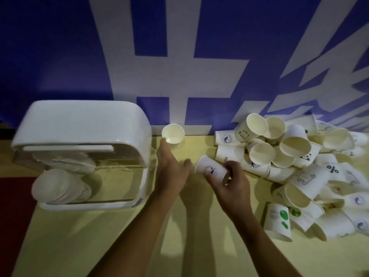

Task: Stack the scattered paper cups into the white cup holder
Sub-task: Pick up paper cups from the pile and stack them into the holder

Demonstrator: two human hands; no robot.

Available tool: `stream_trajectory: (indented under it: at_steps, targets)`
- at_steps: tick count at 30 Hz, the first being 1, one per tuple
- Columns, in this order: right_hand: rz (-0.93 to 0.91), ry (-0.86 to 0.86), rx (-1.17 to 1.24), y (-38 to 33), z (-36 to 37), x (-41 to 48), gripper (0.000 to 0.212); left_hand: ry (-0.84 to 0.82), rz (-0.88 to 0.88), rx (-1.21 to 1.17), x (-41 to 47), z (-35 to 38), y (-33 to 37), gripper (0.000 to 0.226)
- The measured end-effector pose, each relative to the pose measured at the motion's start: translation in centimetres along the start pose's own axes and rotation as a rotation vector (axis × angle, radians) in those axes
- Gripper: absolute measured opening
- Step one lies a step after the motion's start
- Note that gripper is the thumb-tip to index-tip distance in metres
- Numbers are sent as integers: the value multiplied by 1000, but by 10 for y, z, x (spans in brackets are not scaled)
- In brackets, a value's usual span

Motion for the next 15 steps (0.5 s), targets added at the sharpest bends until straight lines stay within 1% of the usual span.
stream_trajectory:
  at_steps: [3,5,7,9,12,15]
  targets:
    - [-3,-95,-47,23,9,-9,47,123,-12,7,29,5,7,104]
    - [-5,-210,-110,32,17,-9,51,204,23,21,41,3,8,98]
    - [-9,-331,-181,39,23,-8,60,257,41,5,50,2,8,92]
    - [3,-431,-276,45,27,-6,74,281,45,-1,56,2,5,87]
    - [38,-526,-381,50,30,-2,82,288,46,8,58,2,-2,80]
    - [44,-607,-418,45,38,0,92,284,62,0,47,-1,-4,78]
Point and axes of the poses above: each hand's wrist, its own x-axis towards the middle knuckle, its own z-axis out of the palm, y = z × x, the point moved 8 cm from there along x, towards the middle knuckle, and after that the axes turned 14 degrees about -y, right-handed, at the moved point
